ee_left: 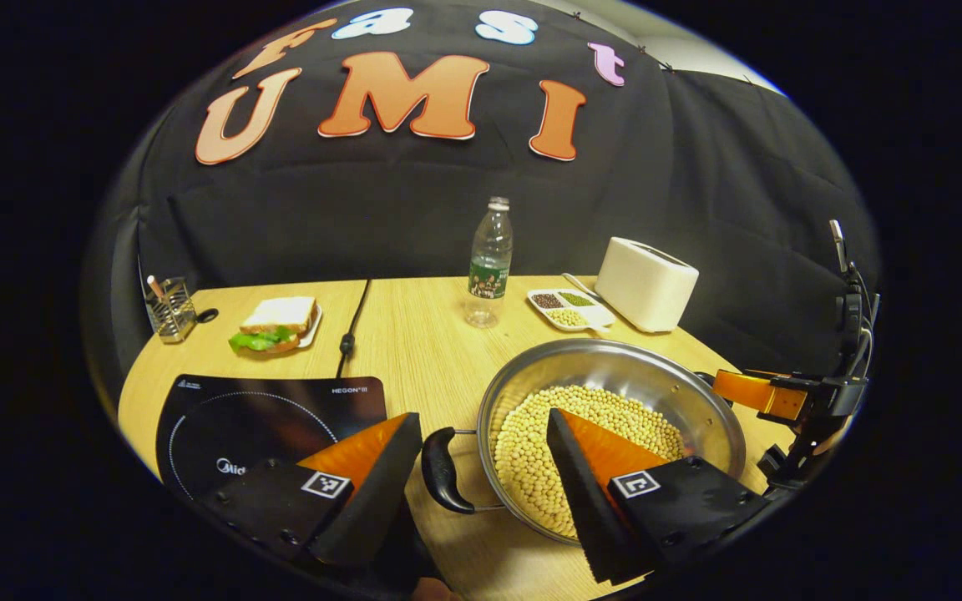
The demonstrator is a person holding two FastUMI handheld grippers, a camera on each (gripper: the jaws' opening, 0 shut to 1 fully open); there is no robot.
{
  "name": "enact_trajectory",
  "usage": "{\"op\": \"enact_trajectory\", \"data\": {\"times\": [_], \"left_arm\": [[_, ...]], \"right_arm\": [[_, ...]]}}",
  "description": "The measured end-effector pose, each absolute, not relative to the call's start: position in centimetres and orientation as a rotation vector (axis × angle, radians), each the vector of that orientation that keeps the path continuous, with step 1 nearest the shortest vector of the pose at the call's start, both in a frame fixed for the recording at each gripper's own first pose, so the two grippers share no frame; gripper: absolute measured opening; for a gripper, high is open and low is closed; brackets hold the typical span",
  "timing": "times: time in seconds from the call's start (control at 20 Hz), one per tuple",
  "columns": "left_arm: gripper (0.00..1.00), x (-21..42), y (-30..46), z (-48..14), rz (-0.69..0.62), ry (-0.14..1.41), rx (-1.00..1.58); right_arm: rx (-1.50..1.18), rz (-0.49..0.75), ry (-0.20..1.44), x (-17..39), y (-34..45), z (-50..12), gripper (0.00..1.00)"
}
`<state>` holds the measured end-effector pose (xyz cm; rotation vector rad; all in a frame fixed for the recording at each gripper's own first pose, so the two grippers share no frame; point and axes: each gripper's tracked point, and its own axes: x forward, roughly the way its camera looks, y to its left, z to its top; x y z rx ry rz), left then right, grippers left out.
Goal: First push the handle of the pot to place it horizontally, then grasp the pot with both hands and set it on the induction cooktop.
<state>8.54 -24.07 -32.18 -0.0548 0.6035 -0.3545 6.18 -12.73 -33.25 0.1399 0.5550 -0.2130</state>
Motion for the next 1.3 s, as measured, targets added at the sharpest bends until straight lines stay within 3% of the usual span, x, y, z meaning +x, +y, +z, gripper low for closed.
{"op": "enact_trajectory", "data": {"times": [0.65, 0.7, 0.75, 0.8, 0.85, 0.9, 0.95, 1.0, 1.25, 1.3], "left_arm": [[0.99, 9.4, -24.6, -36.6, -0.341, 0.757, -0.140], [0.98, 9.5, -24.6, -36.7, -0.342, 0.761, -0.124], [0.98, 9.6, -24.7, -37.1, -0.342, 0.774, -0.110], [0.96, 9.7, -24.4, -37.2, -0.333, 0.775, -0.083], [0.95, 9.8, -24.0, -37.5, -0.317, 0.787, -0.059], [0.87, 9.8, -23.5, -37.8, -0.294, 0.803, -0.037], [0.84, 9.6, -23.2, -37.9, -0.280, 0.815, -0.031], [0.70, 10.0, -23.4, -38.0, -0.280, 0.809, -0.037], [0.61, 9.4, -23.9, -38.2, -0.281, 0.835, -0.063], [0.61, 9.1, -24.0, -38.1, -0.286, 0.841, -0.073]], "right_arm": [[0.124, -0.214, 0.657, 8.1, -13.2, -37.5, 0.95], [0.127, -0.208, 0.666, 8.1, -13.2, -37.8, 0.88], [0.135, -0.203, 0.672, 8.3, -13.1, -38.0, 0.93], [0.139, -0.199, 0.681, 8.4, -12.9, -38.4, 0.82], [0.139, -0.197, 0.692, 8.5, -12.9, -38.8, 0.83], [0.141, -0.196, 0.688, 8.6, -13.0, -38.8, 0.74], [0.147, -0.188, 0.691, 8.6, -12.8, -38.9, 0.69], [0.156, -0.182, 0.688, 8.6, -13.0, -38.6, 0.66], [0.186, -0.204, 0.695, 7.7, -13.3, -38.0, 0.52], [0.184, -0.208, 0.689, 7.2, -13.3, -37.6, 0.56]]}}
